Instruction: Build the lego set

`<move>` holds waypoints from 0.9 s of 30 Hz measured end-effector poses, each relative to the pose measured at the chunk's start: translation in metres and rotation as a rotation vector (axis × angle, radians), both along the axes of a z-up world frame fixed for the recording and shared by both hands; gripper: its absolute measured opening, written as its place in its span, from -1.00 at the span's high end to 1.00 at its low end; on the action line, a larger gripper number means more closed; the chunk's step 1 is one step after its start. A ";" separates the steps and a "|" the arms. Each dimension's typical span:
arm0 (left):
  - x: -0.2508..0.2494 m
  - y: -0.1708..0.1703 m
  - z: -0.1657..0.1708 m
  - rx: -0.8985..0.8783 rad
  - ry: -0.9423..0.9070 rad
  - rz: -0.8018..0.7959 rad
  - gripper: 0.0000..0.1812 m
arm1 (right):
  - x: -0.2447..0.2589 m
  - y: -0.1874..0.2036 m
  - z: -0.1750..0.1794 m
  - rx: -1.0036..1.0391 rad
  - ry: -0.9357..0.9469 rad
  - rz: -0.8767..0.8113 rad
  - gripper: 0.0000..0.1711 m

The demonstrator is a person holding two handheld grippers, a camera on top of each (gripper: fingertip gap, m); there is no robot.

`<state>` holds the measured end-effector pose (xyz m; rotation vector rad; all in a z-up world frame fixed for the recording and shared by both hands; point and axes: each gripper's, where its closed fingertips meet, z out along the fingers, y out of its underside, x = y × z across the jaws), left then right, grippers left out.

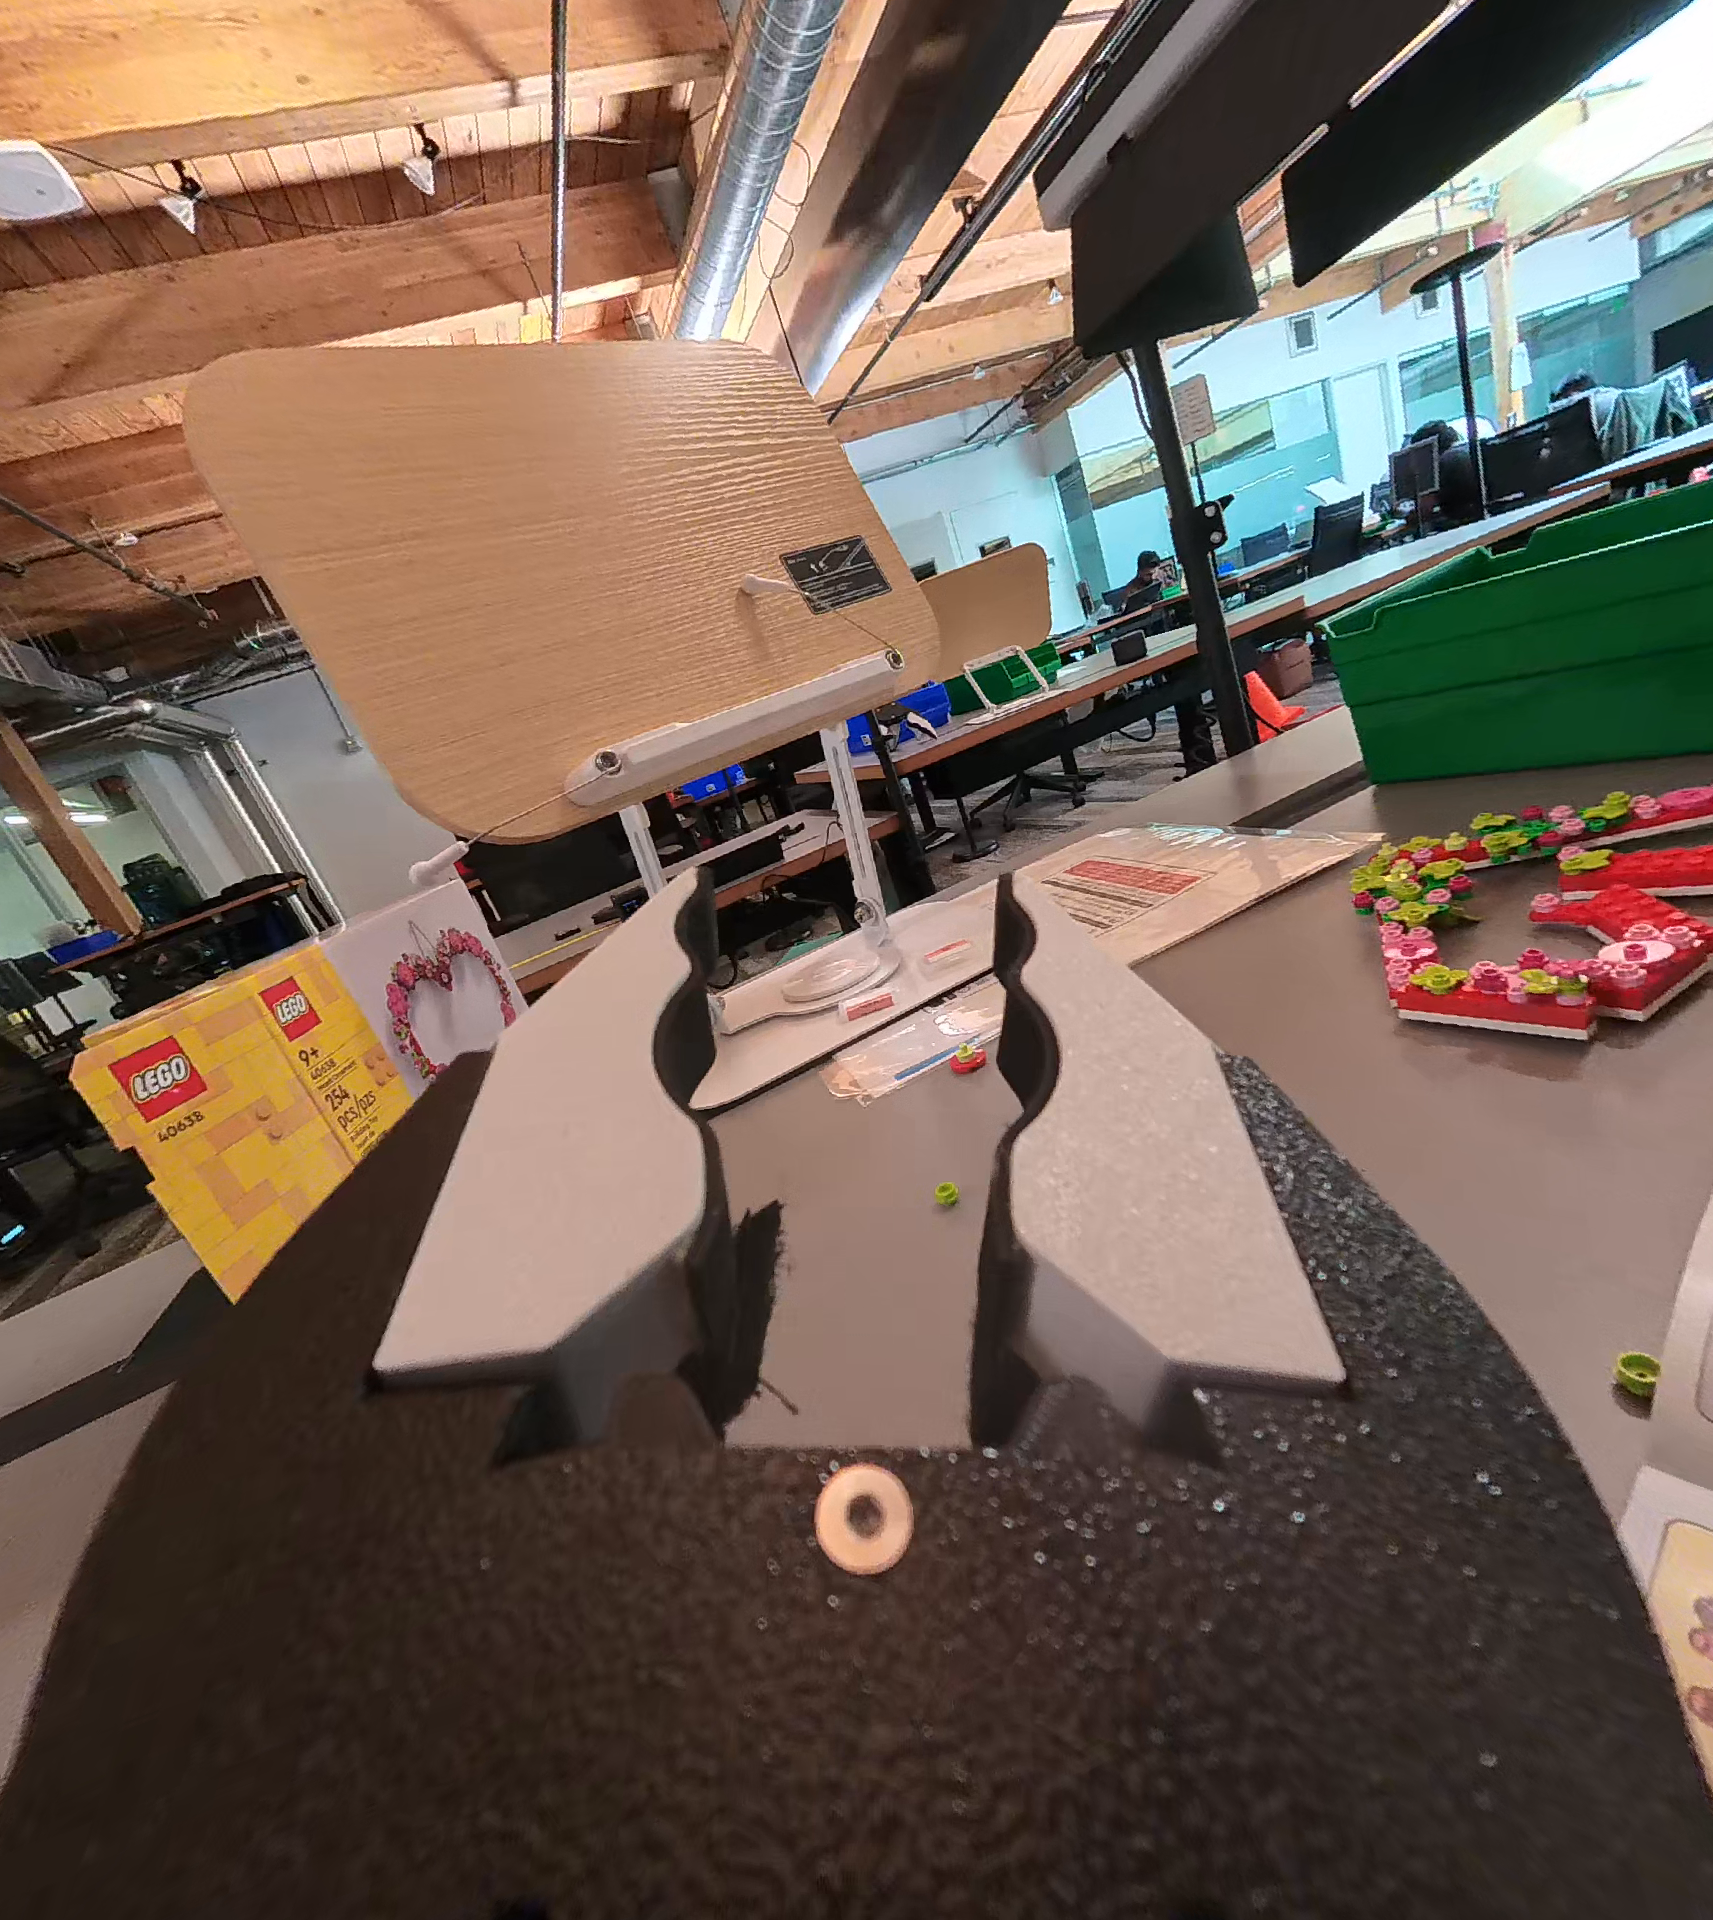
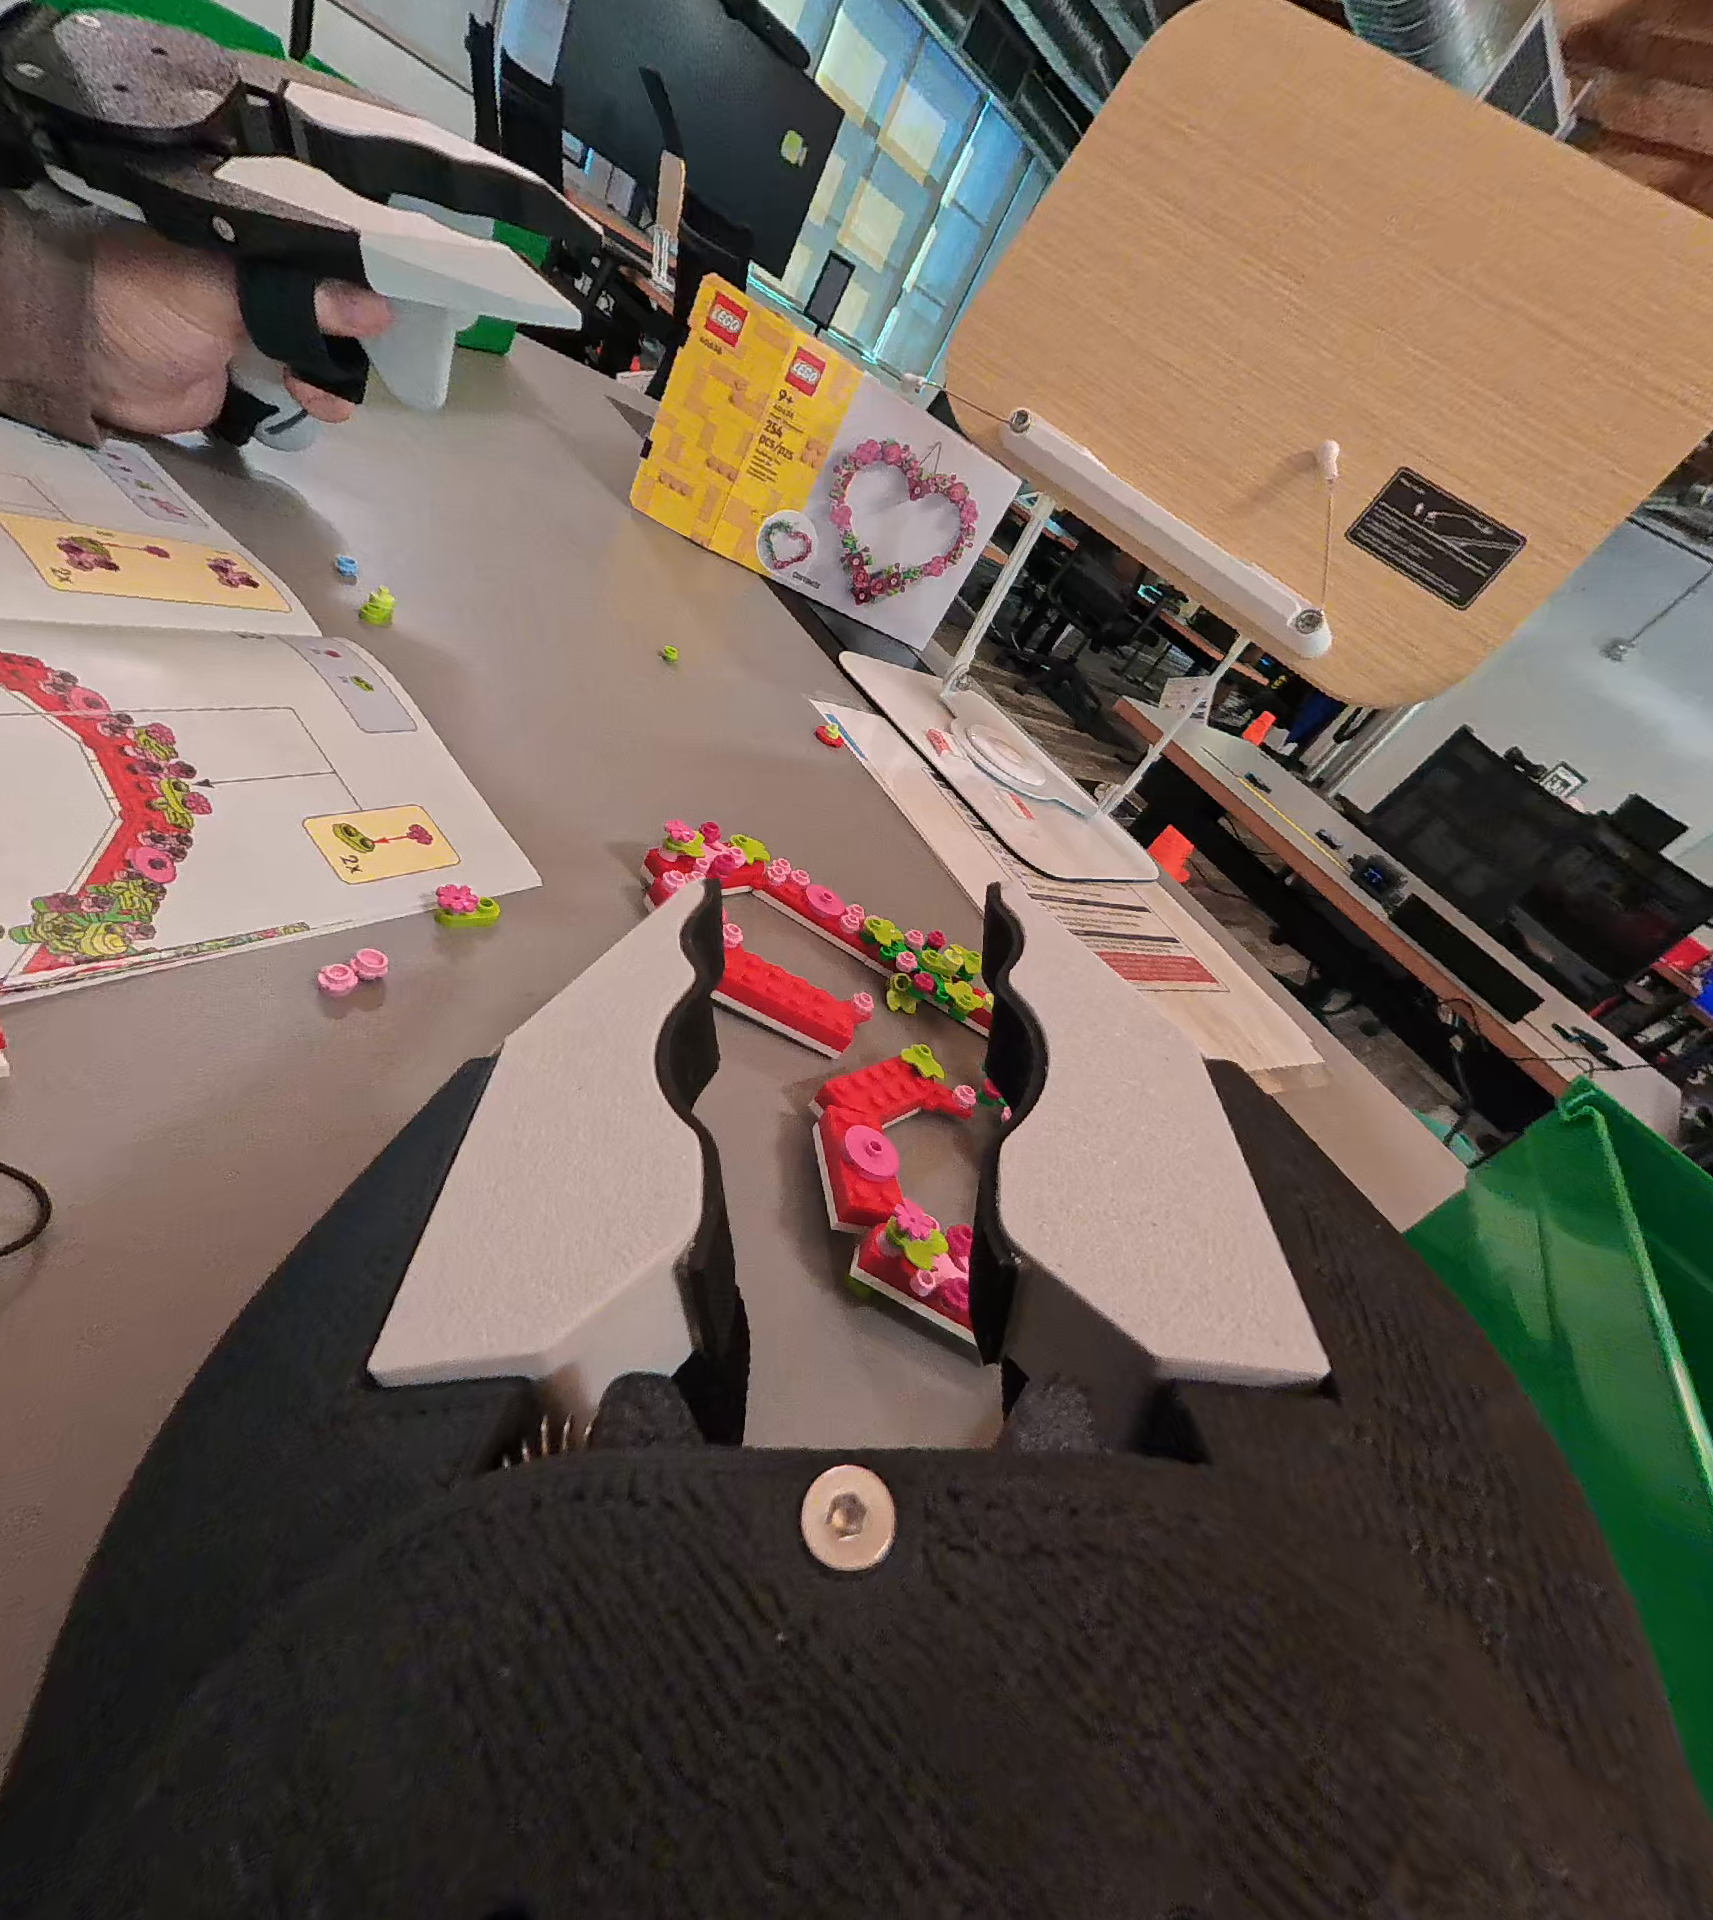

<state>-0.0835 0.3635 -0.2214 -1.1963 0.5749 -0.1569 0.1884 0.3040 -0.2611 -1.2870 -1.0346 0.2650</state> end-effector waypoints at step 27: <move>-0.010 0.005 0.002 0.022 -0.016 0.062 0.35 | 0.030 0.021 0.015 -0.015 0.148 -0.050 0.48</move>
